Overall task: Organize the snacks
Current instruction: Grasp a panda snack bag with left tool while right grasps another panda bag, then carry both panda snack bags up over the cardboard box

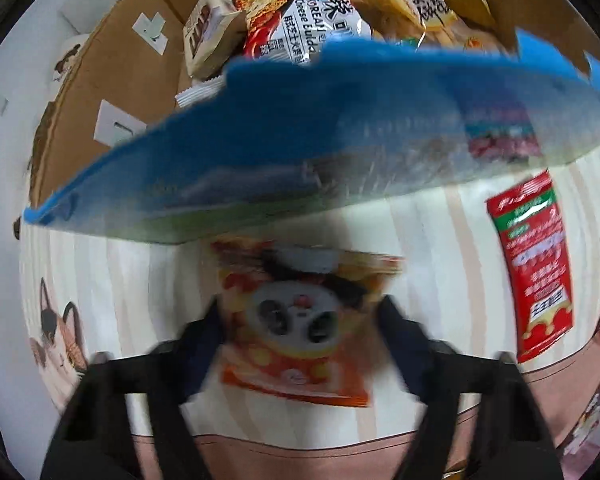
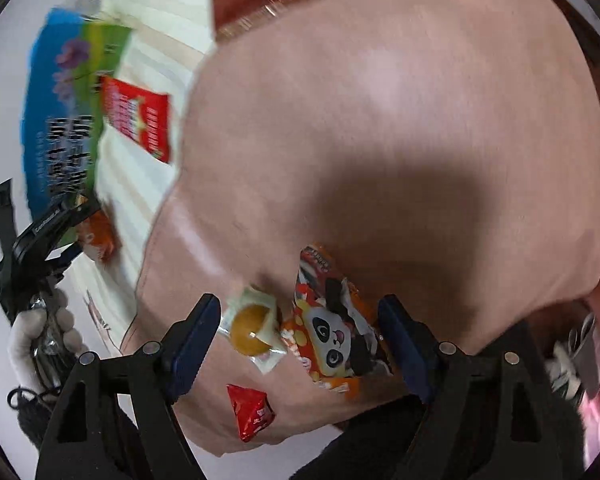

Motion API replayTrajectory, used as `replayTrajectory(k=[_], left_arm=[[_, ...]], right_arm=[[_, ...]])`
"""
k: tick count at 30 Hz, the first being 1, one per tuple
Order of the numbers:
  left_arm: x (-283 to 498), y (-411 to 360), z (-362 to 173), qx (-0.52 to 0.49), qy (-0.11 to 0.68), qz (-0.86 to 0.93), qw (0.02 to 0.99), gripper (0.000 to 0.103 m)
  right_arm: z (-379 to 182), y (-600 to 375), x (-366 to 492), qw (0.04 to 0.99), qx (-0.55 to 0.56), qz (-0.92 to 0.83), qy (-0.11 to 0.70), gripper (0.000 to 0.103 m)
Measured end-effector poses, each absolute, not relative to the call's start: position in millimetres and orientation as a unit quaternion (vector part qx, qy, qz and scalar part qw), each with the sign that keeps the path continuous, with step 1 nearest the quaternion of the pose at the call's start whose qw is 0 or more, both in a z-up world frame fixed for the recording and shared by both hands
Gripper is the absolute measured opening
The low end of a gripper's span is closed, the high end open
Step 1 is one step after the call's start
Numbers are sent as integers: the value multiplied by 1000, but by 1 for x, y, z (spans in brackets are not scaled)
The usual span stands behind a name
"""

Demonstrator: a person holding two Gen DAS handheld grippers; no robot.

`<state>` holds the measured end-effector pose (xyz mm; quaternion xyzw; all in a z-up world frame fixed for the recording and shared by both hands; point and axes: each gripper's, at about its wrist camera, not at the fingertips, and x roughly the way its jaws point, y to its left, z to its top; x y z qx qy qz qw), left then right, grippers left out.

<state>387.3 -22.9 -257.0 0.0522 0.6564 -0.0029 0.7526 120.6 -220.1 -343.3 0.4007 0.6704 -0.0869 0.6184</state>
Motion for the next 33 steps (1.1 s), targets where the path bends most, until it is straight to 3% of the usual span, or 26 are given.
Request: replayTrajectory(k=[15, 16, 17, 18, 20, 30, 33], left_arm=[[279, -9, -262, -12, 678, -4, 735, 56], [272, -11, -267, -12, 684, -4, 730, 56], [267, -12, -272, -12, 690, -4, 724, 56], [265, -12, -275, -17, 693, -3, 721, 56], [265, -13, -280, -22, 697, -3, 717, 56], [253, 36, -292, -61, 696, -4, 715, 56], [248, 54, -292, -81, 702, -5, 708, 56]], right_arm=[[-365, -226, 67, 526, 490, -61, 692, 83], [-371, -219, 68, 526, 491, -54, 692, 82], [-375, -212, 70, 533, 486, -52, 691, 70], [-377, -208, 75, 544, 474, -53, 690, 59], [-383, -207, 85, 566, 442, -54, 693, 52], [-322, -154, 164, 714, 131, 45, 687, 48], [-316, -145, 181, 732, 86, 43, 674, 51]])
